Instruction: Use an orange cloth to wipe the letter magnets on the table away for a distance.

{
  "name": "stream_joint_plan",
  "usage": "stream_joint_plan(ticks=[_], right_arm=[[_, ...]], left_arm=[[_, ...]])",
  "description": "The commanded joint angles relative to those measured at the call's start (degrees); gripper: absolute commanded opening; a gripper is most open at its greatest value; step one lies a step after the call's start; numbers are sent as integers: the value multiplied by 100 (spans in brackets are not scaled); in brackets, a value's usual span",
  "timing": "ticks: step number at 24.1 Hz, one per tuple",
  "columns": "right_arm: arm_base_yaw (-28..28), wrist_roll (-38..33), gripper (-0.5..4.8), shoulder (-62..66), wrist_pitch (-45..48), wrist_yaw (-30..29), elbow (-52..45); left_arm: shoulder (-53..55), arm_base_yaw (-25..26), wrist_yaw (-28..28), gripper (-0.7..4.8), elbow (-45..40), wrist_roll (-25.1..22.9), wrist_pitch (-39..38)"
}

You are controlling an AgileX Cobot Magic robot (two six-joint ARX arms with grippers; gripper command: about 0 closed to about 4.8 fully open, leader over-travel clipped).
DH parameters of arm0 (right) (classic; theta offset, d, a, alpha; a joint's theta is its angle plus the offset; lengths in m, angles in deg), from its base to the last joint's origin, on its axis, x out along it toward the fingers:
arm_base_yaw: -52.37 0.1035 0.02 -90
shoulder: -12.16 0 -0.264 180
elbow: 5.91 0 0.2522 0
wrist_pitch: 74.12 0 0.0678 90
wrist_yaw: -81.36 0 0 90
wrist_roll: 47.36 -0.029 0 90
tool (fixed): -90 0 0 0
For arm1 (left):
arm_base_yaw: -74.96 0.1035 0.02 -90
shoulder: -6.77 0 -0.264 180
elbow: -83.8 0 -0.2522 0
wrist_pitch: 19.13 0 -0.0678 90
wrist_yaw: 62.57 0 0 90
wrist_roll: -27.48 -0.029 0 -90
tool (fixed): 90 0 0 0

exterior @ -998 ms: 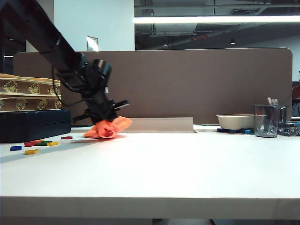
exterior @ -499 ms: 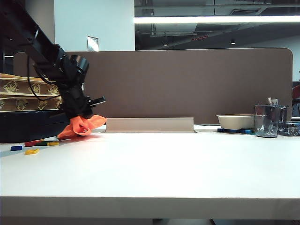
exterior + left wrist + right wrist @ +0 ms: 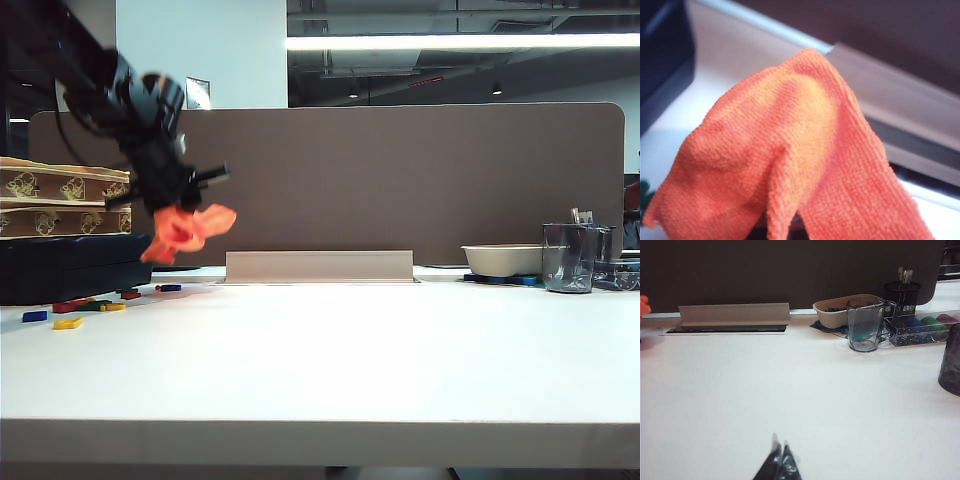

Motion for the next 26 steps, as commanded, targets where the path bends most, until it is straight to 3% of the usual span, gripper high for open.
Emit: stream_joint_plan(ticks=[1,7,11,17,26], right_arm=[[-2,-24,-1,-11,61,4,31],[-2,-24,-1,-11,190,4,33],[-2,-24,-1,-15,374,2,33],[-2,-24,-1,-15,658,2,33],[-2,-24,-1,-17,855,2,299]], left_arm=[[-527,-114,-208,-6,48,-800,-238],[-1401,-140,-343,-6,48,-925,-807],[-1829,-138,-313,-6,39,-1279,-979],[-2380,-136,-431,-6,-302,-1305,-1012],[-3497,-140,-1161,-6,-2059,-1294,-1038]])
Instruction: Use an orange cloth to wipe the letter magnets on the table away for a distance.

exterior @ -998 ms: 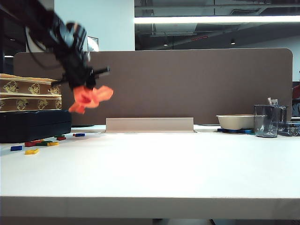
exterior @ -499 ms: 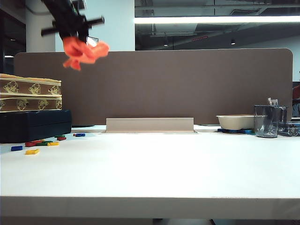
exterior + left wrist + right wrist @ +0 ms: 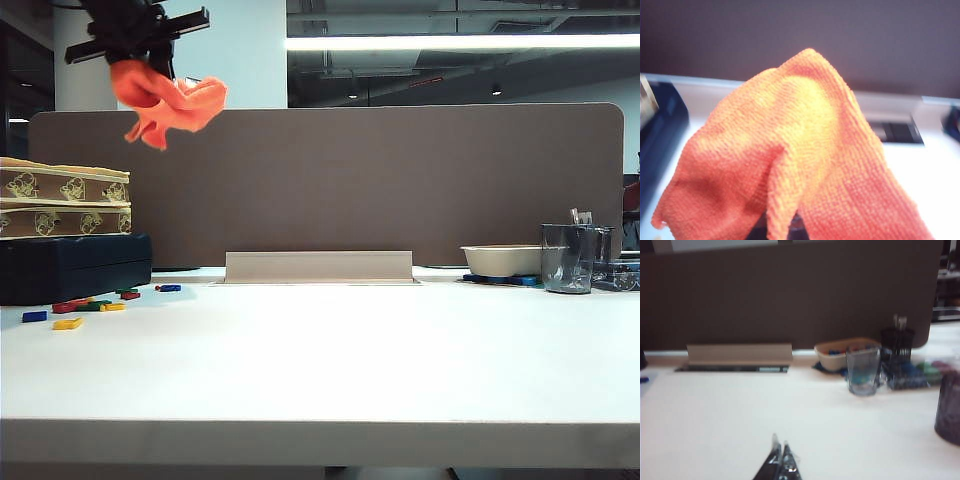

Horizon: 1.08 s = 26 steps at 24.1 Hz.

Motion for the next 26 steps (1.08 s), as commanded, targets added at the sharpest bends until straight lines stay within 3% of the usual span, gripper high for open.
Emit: stream_joint_plan(ticks=[1,7,21,26], right_arm=[[0,-24,-1,-17,190,-7,144],[2,-26,-1,-20,190,-46,304],[2,-28,-1,-20,-302,-584,1307],[0,-28,-1,-20,-909,-763,1843]], left_arm=[[-605,-22,-415,-6,-892,-39,50],[-1425,-413,-848,-6,-2415,-326,162],[-1976,-1818,-1104,-6,-3738,-684,876],[-1976,-2221,-1091,-6,-4345,-684,1080]])
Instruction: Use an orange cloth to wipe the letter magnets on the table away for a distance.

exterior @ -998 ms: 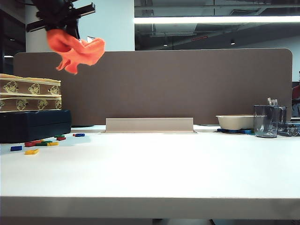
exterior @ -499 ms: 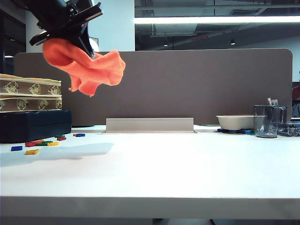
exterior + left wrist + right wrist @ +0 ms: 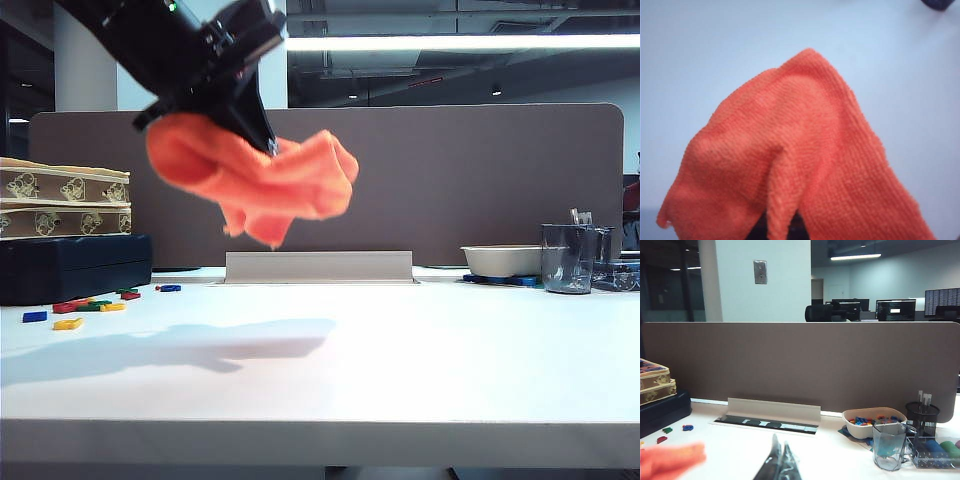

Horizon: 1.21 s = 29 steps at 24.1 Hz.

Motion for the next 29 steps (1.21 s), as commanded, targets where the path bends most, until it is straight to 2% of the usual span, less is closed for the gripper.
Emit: stream_joint_plan(ticks=[1,5,10,13,16,25,29], right_arm=[[0,-24,-1,-20,-337,-162,280],[0,-24,-1,-20,-621,-177,518],[0,-24,-1,-20,-743,-507,551],[0,-24,-1,-20,-896,-557,553],[0,-24,-1,-20,-920,-557,555],[0,-22,-1,-20,-920,-549,553],[0,-22,-1,-20,-920,-507,553]], left_arm=[[-15,-151,-17,-6,-396,-24,234],[0,-208,-22,-6,-922,-24,682],[258,-205,-28,2,-1060,-24,927],[345,-225,-70,113,-1060,-17,942],[352,-225,-68,189,-1060,-4,944],[-72,-225,-22,188,-1060,42,750],[-857,-225,407,188,-1060,35,415]])
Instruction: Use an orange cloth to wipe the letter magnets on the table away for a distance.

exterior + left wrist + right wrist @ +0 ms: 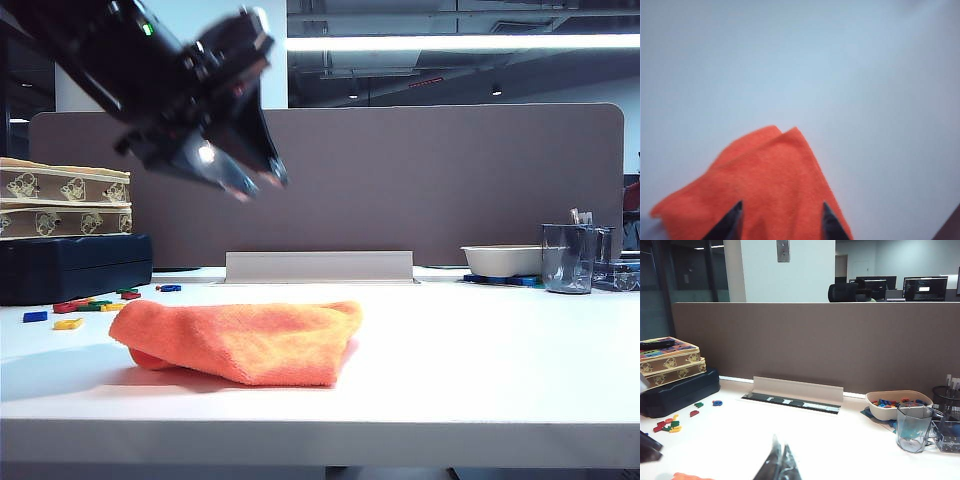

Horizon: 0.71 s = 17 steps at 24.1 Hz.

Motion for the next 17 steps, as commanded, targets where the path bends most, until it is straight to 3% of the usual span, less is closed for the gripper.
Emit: stream_joint_plan(ticks=[1,6,9,11,16,17], right_arm=[[0,-7,-1,-22,68,48,35],[0,-9,-1,-22,66,37,35],[0,-7,4,-22,68,28,35],[0,-7,45,-22,63,26,35],[0,-7,39,-22,-63,28,35],[0,-2,33,-22,-195,57,35]], left_arm=[[-551,-2,372,188,4,-4,-229],[-1388,-2,544,188,4,-15,-409],[-2022,-2,791,187,4,-24,-1021],[-2522,-2,1003,184,4,-42,-1445],[-3633,0,1582,182,4,-92,-2470],[-4074,0,1904,178,4,-192,-2968]])
